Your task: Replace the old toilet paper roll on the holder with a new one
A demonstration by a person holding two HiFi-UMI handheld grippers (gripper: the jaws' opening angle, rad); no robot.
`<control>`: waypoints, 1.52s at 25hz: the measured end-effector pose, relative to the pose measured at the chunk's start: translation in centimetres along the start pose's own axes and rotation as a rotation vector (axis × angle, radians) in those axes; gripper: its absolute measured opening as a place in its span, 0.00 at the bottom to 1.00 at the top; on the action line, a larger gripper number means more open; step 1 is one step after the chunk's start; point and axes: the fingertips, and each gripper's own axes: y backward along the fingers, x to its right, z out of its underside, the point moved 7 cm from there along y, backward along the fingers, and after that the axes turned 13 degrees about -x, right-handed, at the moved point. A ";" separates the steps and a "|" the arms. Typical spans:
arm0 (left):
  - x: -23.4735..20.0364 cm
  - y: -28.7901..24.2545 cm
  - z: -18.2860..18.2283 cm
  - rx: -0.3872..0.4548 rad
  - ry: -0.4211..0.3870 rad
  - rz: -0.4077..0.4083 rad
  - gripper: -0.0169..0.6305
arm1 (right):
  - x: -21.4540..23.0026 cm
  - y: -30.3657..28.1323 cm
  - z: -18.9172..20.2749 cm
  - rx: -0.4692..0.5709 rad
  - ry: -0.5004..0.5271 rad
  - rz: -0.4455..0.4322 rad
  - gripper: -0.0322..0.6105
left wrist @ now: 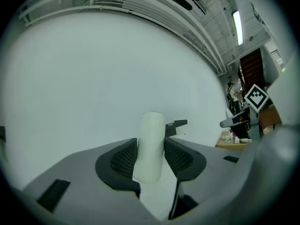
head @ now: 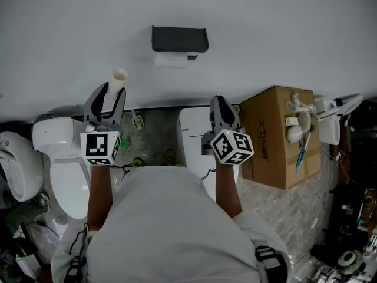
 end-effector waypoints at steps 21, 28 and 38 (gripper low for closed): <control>0.8 0.9 -1.6 0.074 0.054 0.044 0.34 | 0.1 3.4 -1.3 0.040 0.109 0.076 0.06; -0.1 1.9 -1.9 0.094 0.060 0.029 0.33 | -0.9 3.3 -1.3 0.033 0.143 0.071 0.06; -1.5 3.1 -1.4 0.106 0.072 0.014 0.33 | -1.9 3.0 -0.8 0.039 0.139 0.061 0.06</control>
